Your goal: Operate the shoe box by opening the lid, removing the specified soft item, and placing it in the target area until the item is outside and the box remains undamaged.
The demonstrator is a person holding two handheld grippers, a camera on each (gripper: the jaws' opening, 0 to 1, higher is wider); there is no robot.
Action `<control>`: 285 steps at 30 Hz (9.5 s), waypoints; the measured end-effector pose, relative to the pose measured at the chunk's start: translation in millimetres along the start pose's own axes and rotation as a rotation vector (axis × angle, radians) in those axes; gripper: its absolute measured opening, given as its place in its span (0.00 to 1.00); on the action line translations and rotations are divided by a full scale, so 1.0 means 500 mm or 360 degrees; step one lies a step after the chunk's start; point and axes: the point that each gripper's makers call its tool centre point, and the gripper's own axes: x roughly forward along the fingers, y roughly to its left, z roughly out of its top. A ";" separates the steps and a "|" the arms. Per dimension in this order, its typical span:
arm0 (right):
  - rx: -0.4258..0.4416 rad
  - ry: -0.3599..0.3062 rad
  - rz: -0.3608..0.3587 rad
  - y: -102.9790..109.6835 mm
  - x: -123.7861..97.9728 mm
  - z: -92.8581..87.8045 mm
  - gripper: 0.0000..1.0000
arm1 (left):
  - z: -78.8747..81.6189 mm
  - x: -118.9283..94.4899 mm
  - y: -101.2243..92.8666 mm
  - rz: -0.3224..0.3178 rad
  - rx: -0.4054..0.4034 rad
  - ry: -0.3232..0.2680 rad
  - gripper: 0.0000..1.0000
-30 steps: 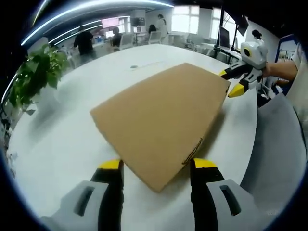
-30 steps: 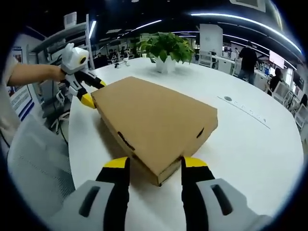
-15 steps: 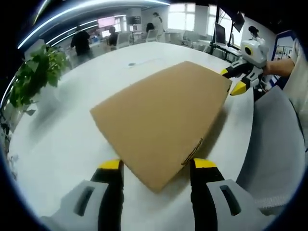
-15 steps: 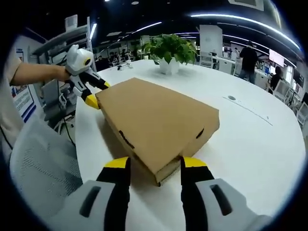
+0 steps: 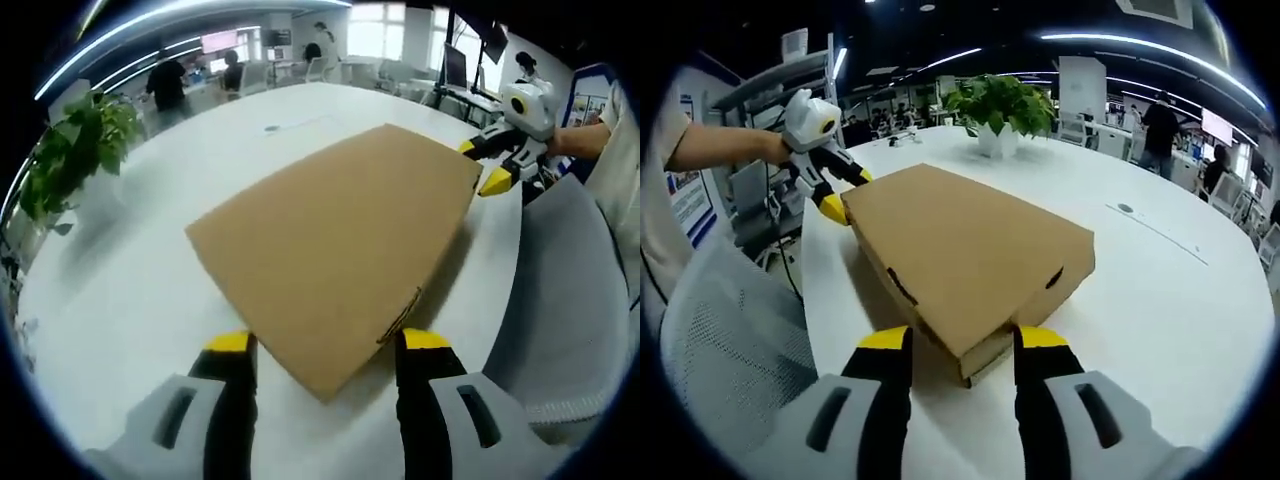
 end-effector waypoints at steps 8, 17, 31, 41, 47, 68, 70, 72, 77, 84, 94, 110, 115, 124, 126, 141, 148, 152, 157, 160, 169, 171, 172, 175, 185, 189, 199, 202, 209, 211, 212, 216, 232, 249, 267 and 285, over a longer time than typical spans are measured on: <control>-0.0044 -0.0017 -0.0006 0.003 -0.011 0.014 0.37 | 0.010 -0.013 -0.001 -0.0031 -0.0044 -0.0020 0.56; 0.0000 -0.0092 -0.0027 0.005 -0.031 0.051 0.37 | 0.034 -0.037 -0.004 -0.0054 -0.0153 -0.0083 0.58; -0.0072 -0.0172 -0.0087 -0.010 -0.053 0.112 0.41 | 0.085 -0.072 0.002 0.0007 -0.0194 -0.0227 0.57; -0.0110 -0.0273 -0.0128 -0.037 -0.066 0.173 0.43 | 0.136 -0.102 0.034 0.0101 -0.0220 -0.0376 0.49; -0.0145 -0.0297 -0.0143 -0.047 -0.067 0.196 0.43 | 0.157 -0.109 0.046 0.0134 -0.0223 -0.0425 0.48; -0.0225 -0.0301 -0.0147 -0.093 -0.060 0.251 0.41 | 0.207 -0.118 0.117 0.0331 -0.0237 -0.0484 0.25; -0.0238 -0.0298 -0.0150 -0.098 -0.058 0.255 0.41 | 0.209 -0.117 0.125 0.0349 -0.0228 -0.0482 0.22; -0.0248 -0.0296 -0.0151 -0.104 -0.057 0.259 0.40 | 0.213 -0.118 0.135 0.0372 -0.0221 -0.0480 0.18; -0.0258 -0.0298 -0.0154 -0.115 -0.052 0.269 0.39 | 0.222 -0.119 0.158 0.0417 -0.0228 -0.0471 0.10; -0.0264 -0.0304 -0.0163 -0.135 -0.045 0.283 0.39 | 0.240 -0.113 0.178 0.0448 -0.0218 -0.0464 0.08; -0.0263 -0.0309 -0.0174 -0.158 -0.034 0.298 0.37 | 0.254 -0.109 0.208 0.0509 -0.0216 -0.0467 0.01; -0.0249 -0.0344 -0.0200 -0.190 -0.020 0.310 0.36 | 0.268 -0.100 0.243 0.0567 -0.0332 -0.0462 0.00; -0.0220 -0.0362 -0.0253 -0.211 -0.021 0.307 0.29 | 0.272 -0.097 0.250 0.0573 -0.0365 -0.0472 0.00; -0.0146 -0.0278 -0.0298 -0.231 -0.013 0.247 0.24 | 0.279 -0.089 0.262 0.0575 -0.0374 -0.0477 0.00; -0.0134 -0.0259 -0.0313 -0.236 -0.009 0.236 0.24 | 0.281 -0.088 0.263 0.0572 -0.0378 -0.0479 0.00; -0.0101 -0.0146 -0.0367 -0.244 0.041 0.182 0.11 | 0.292 -0.074 0.278 0.0561 -0.0374 -0.0461 0.00; -0.0123 -0.0135 -0.0424 -0.243 0.050 0.182 0.06 | 0.296 -0.066 0.285 0.0554 -0.0379 -0.0452 0.00; -0.0154 -0.0132 -0.0440 -0.246 0.050 0.183 0.04 | 0.298 -0.060 0.292 0.0554 -0.0381 -0.0449 0.00; -0.0164 -0.0127 -0.0444 -0.252 0.052 0.184 0.03 | 0.302 -0.050 0.301 0.0559 -0.0371 -0.0434 0.00; -0.0170 -0.0124 -0.0447 -0.254 0.053 0.185 0.02 | 0.302 -0.045 0.307 0.0561 -0.0372 -0.0428 0.00; -0.0219 -0.0118 -0.0476 -0.263 0.056 0.185 0.01 | 0.300 -0.025 0.323 0.0571 -0.0411 -0.0442 0.00; -0.0219 -0.0119 -0.0482 -0.264 0.056 0.185 0.01 | 0.299 -0.023 0.325 0.0589 -0.0422 -0.0444 0.00; -0.0222 -0.0120 -0.0485 -0.265 0.056 0.185 0.01 | 0.298 -0.021 0.325 0.0596 -0.0434 -0.0442 0.00; -0.0217 -0.0121 -0.0489 -0.267 0.056 0.185 0.01 | 0.283 -0.010 0.320 0.0604 -0.0444 -0.0387 0.01; -0.0214 -0.0117 -0.0484 -0.272 0.059 0.187 0.01 | 0.229 -0.004 0.275 0.0663 -0.0534 -0.0380 0.10; -0.0209 -0.0115 -0.0482 -0.276 0.062 0.188 0.01 | 0.214 -0.006 0.257 0.0675 -0.0552 -0.0380 0.06; -0.0203 -0.0112 -0.0479 -0.284 0.072 0.190 0.01 | 0.193 -0.012 0.243 0.0706 -0.0554 -0.0380 0.00; -0.0206 -0.0115 -0.0473 -0.284 0.073 0.190 0.01 | 0.196 -0.009 0.246 0.0708 -0.0543 -0.0391 0.00; -0.0175 -0.0124 -0.0459 -0.288 0.081 0.192 0.01 | 0.202 -0.001 0.252 0.0693 -0.0552 -0.0390 0.00; -0.0166 -0.0124 -0.0453 -0.290 0.083 0.192 0.01 | 0.203 0.001 0.255 0.0684 -0.0557 -0.0389 0.00; -0.0162 -0.0122 -0.0452 -0.292 0.085 0.191 0.01 | 0.203 0.003 0.256 0.0679 -0.0555 -0.0387 0.00; -0.0163 -0.0115 -0.0443 -0.292 0.089 0.191 0.01 | 0.206 0.009 0.261 0.0672 -0.0551 -0.0374 0.00; -0.0029 -0.0105 -0.0393 -0.302 0.106 0.186 0.02 | 0.209 0.025 0.271 0.0653 -0.0568 -0.0346 0.00; 0.0050 -0.0055 -0.0374 -0.306 0.119 0.176 0.02 | 0.206 0.041 0.278 0.0651 -0.0595 -0.0327 0.00; 0.0196 -0.0116 -0.0346 -0.313 0.084 0.165 0.05 | 0.222 0.004 0.275 0.0676 -0.0549 -0.0392 0.00; 0.0272 -0.0111 -0.0182 -0.206 0.046 0.172 0.10 | 0.197 -0.013 0.184 0.0538 -0.0508 -0.0340 0.15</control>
